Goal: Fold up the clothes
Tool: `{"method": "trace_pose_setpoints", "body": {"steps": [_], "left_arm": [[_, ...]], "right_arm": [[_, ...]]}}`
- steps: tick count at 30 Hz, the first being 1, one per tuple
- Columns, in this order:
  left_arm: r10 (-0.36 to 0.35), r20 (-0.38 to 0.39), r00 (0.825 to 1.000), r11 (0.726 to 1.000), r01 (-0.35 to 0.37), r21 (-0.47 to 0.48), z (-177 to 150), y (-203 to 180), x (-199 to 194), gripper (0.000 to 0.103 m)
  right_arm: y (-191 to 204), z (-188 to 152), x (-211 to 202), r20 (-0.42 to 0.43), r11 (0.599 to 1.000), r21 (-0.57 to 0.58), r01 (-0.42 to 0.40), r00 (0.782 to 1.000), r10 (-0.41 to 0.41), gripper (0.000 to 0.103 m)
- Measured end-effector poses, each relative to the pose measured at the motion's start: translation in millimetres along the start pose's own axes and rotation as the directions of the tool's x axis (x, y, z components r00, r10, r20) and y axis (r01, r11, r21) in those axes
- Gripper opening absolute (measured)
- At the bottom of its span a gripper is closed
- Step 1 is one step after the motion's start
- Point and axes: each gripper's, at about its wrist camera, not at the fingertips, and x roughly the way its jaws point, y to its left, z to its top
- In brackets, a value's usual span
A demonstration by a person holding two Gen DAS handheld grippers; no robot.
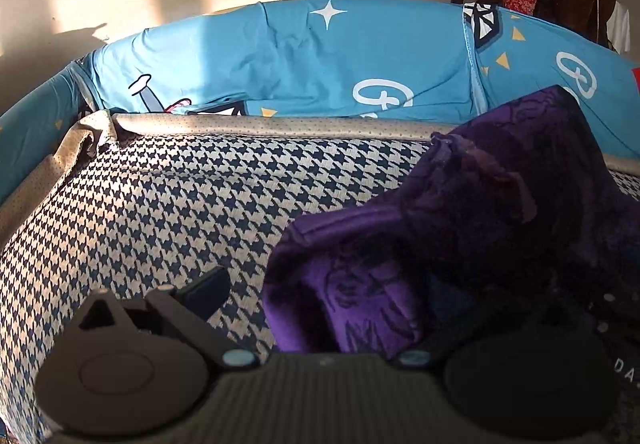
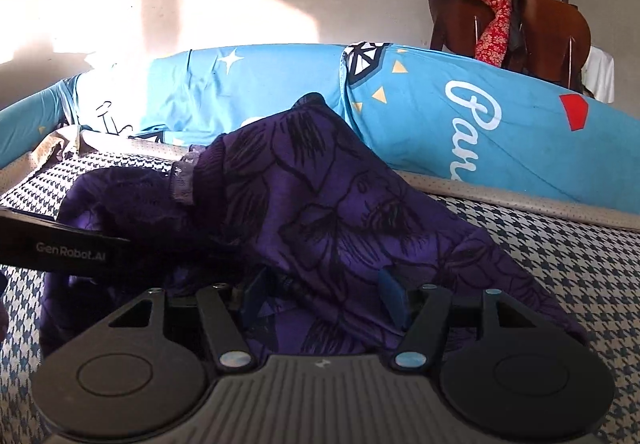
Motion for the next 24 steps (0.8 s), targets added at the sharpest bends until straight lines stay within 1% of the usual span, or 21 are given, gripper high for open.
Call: {"method": "trace_pose_setpoints", "body": {"steps": [1, 2, 3, 4, 5, 6, 9, 10, 13, 17, 21, 22, 24], "left_arm": [[0.002, 0.001, 1.000, 1.000, -0.002, 0.000, 1, -1, 1, 0.103], [0.008, 0.004, 1.000, 1.000, -0.008, -0.001, 1, -1, 1, 0.103], [0.022, 0.009, 1.000, 1.000, -0.021, -0.002, 2, -1, 1, 0.103], [0.037, 0.015, 0.999, 0.999, -0.037, -0.007, 3, 0, 1, 0.103], [0.051, 0.021, 0.998, 0.999, -0.051, -0.014, 4, 2, 0, 0.103], [0.065, 0.026, 0.998, 0.998, -0.064, -0.022, 6, 4, 0, 0.102], [0.114, 0.038, 0.993, 0.993, -0.112, -0.045, 9, 12, -1, 0.102], [0.133, 0.042, 0.990, 0.990, -0.131, -0.052, 10, 15, -1, 0.102], [0.188, 0.053, 0.981, 0.980, -0.184, -0.077, 13, 23, -2, 0.102], [0.225, 0.072, 0.972, 0.970, -0.216, -0.115, 18, 33, -5, 0.102], [0.267, 0.148, 0.952, 0.961, -0.252, -0.112, 21, 30, -17, 0.103], [0.271, 0.162, 0.949, 0.961, -0.255, -0.110, 21, 29, -20, 0.103], [0.259, 0.187, 0.948, 0.964, -0.240, -0.117, 22, 29, -24, 0.103]], "right_arm": [[0, 0, 1, -0.001, 1.000, 0.000, 0.003, 1.000, -0.003, 0.058], [-1, 0, 3, -0.002, 1.000, 0.001, 0.005, 1.000, -0.005, 0.046], [-2, 0, 4, -0.004, 1.000, 0.011, 0.005, 1.000, -0.005, 0.038], [-3, 1, 6, -0.005, 1.000, 0.021, 0.007, 1.000, -0.007, 0.024], [-5, 1, 6, -0.002, 0.999, 0.039, 0.020, 1.000, -0.020, 0.016], [-9, 3, 5, 0.007, 0.997, 0.066, 0.033, 0.999, -0.034, 0.014], [-22, 10, -2, 0.047, 0.986, 0.155, 0.067, 0.996, -0.075, 0.012], [-27, 12, -5, 0.060, 0.981, 0.172, 0.092, 0.993, -0.104, 0.012], [-41, 17, -15, 0.088, 0.959, 0.231, 0.165, 0.978, -0.190, 0.012], [-61, 20, -25, 0.093, 0.922, 0.299, 0.248, 0.953, -0.287, 0.012], [-72, 22, -33, 0.107, 0.902, 0.330, 0.278, 0.938, -0.329, 0.011], [-72, 22, -34, 0.111, 0.900, 0.331, 0.283, 0.936, -0.335, 0.011], [-71, 23, -37, 0.121, 0.897, 0.331, 0.291, 0.930, -0.347, 0.011]]}}
